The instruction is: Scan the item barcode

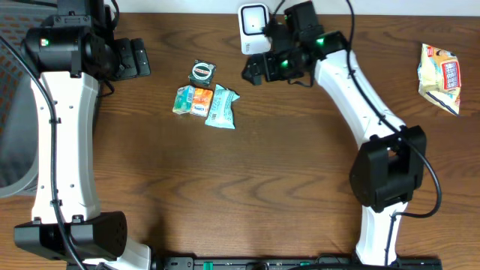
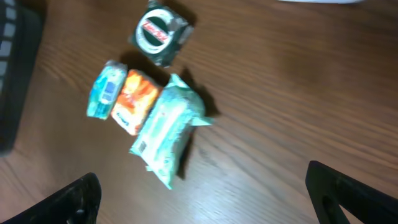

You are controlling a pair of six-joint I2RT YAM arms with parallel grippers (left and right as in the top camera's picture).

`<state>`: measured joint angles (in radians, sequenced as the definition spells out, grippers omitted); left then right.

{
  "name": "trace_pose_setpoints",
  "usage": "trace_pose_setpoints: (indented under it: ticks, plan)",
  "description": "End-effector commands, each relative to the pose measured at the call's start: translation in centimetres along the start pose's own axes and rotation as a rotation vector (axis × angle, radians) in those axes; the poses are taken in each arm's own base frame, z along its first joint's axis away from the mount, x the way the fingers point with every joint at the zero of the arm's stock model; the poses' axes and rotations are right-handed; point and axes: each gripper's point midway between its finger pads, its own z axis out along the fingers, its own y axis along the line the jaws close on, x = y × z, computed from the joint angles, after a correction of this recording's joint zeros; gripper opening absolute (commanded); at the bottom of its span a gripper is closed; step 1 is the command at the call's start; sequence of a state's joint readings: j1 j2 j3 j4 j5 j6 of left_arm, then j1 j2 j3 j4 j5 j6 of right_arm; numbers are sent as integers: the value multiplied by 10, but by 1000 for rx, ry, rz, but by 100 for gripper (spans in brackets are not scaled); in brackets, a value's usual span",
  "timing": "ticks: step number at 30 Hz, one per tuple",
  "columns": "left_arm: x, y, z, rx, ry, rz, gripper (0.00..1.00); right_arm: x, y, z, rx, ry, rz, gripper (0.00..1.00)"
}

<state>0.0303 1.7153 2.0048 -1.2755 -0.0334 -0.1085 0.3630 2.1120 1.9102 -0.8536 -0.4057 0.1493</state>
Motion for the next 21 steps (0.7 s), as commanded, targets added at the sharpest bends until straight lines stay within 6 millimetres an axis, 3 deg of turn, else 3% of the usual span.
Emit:
trace_pose_setpoints:
  ticks: [1,21]
  plan:
    - [1,4,3,-19,6,-12,98,1,11,0,33,-6,-21,99]
    - [1,4,3,-19,6,-12,98,14,13,21,84,33,-18,99]
